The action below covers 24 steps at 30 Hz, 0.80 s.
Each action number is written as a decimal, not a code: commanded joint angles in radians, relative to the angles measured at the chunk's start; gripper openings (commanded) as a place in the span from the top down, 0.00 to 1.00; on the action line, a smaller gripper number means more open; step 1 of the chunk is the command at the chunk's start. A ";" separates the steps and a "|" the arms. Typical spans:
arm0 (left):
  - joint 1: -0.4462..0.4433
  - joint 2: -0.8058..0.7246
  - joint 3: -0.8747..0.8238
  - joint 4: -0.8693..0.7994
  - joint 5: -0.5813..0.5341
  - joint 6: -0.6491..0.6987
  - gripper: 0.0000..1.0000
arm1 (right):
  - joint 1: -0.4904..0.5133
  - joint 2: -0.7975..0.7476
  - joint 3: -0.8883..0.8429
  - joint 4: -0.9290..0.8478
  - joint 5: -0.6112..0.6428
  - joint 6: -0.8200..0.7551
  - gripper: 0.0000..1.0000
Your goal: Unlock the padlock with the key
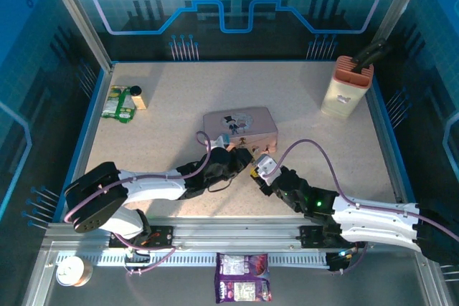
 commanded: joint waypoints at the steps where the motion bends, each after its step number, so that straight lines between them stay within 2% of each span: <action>1: 0.005 -0.044 0.006 0.071 0.022 0.026 1.00 | -0.004 0.024 -0.011 0.071 0.021 -0.011 0.62; 9: -0.001 -0.034 0.006 0.093 0.032 0.022 1.00 | -0.004 0.111 0.007 0.112 0.052 0.010 0.67; 24: -0.003 -0.044 -0.015 0.108 0.026 0.012 1.00 | -0.007 0.107 -0.069 0.233 0.050 -0.070 0.69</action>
